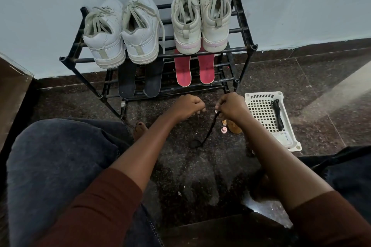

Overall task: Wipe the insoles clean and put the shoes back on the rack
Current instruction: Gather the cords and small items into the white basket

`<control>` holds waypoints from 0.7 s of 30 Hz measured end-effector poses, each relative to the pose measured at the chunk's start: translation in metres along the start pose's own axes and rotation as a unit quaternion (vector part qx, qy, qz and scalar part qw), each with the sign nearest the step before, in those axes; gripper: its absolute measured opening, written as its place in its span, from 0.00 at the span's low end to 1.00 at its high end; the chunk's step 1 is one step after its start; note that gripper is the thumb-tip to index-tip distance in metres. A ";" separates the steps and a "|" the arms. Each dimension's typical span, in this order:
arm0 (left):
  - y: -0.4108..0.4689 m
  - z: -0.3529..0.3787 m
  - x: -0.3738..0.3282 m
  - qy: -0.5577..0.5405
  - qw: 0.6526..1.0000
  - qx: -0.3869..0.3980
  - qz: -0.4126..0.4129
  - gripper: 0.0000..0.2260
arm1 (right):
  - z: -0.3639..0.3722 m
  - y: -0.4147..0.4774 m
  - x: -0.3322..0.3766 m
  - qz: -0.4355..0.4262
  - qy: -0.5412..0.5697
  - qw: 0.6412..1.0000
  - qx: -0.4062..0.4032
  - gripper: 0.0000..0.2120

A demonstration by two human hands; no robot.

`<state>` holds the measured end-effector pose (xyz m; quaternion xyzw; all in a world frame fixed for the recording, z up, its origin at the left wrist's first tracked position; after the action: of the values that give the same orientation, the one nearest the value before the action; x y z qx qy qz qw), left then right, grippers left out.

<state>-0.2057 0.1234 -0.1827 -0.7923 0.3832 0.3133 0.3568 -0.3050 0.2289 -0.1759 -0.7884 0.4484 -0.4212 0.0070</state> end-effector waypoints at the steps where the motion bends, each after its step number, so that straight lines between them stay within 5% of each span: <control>1: 0.000 -0.002 0.001 0.001 1.000 -0.003 -0.004 0.13 | -0.003 0.001 -0.003 0.006 -0.006 1.000 -0.006 0.09; 16: 0.001 -0.016 0.012 -0.052 0.997 -0.043 -0.027 0.13 | -0.038 0.005 -0.061 0.087 -0.099 0.989 -0.074 0.09; 21: 0.003 -0.003 0.003 -0.064 0.998 -0.008 -0.018 0.12 | -0.005 0.001 -0.021 0.032 0.088 0.995 0.028 0.07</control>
<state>-0.2056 0.1184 -0.1841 -0.7803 0.3425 0.3601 0.3797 -0.3137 0.2452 -0.1865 -0.7331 0.4601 -0.5008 0.0035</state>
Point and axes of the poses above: each hand's wrist, its own y-axis towards the middle knuckle, its own z-axis out of the palm, x = y × z, the point moved 10 cm from there along y, towards the middle knuckle, and after that the axes turned 1 degree about -x, right-handed, at the moved point
